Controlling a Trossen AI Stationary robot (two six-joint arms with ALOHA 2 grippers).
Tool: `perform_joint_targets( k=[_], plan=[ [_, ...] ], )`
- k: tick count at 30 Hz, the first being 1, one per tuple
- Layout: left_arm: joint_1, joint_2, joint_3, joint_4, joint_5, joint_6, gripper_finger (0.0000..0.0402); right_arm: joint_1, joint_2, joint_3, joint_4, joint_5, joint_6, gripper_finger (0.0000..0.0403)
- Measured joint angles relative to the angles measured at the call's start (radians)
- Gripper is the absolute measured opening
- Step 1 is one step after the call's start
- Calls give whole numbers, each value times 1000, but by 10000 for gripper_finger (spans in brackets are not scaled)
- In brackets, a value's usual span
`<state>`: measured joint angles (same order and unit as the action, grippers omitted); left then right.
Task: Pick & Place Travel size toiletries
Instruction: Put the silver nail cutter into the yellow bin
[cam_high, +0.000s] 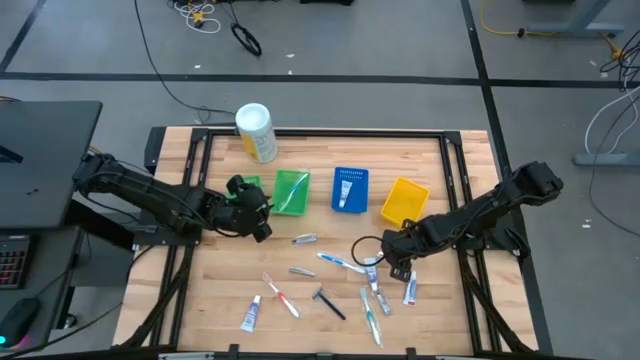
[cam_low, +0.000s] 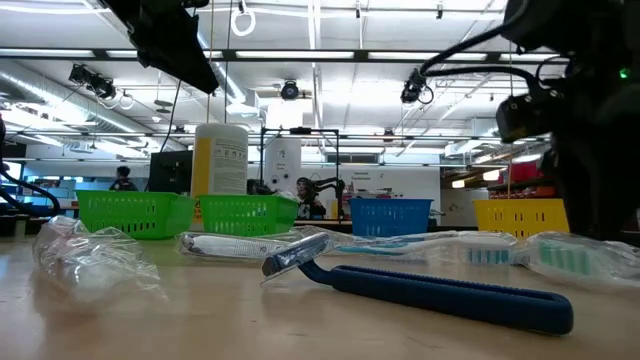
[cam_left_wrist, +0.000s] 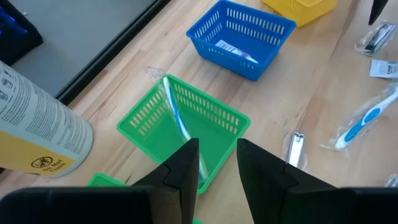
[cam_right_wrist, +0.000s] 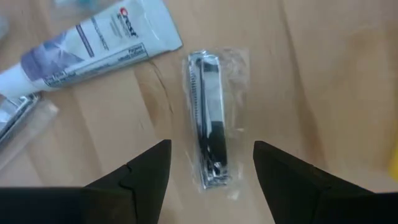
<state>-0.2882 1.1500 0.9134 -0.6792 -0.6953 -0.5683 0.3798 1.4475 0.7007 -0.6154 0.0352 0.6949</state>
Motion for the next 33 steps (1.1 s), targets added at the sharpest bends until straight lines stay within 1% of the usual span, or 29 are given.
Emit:
perform_joint_targets(
  k=[5, 8, 11, 18, 21, 28, 31, 33],
  plan=[
    [0, 0, 0, 0, -1, 0, 116, 0, 0, -58, 77, -12, -14, 237],
    [0, 0, 0, 0, -1, 0, 116, 0, -4, -83, 91, -5, -29, 223],
    [0, 0, 0, 0, -1, 0, 116, 0, -5, -92, 91, 1, -31, 190],
    [0, 0, 0, 0, -1, 0, 116, 0, -3, -95, 101, 49, -29, 90],
    [0, 0, 0, 0, -1, 23, 116, 0, -3, -95, 104, 50, -30, 64],
    [0, 0, 0, 0, -1, 50, 116, -1, 0, -69, 120, 48, -7, 57],
    [0, 0, 0, 0, -1, 53, 116, -8, -11, -23, 157, 89, -41, 56],
    [0, 0, 0, 0, 0, 68, 116, -24, -22, 4, 148, 93, -83, 56]
  ],
)
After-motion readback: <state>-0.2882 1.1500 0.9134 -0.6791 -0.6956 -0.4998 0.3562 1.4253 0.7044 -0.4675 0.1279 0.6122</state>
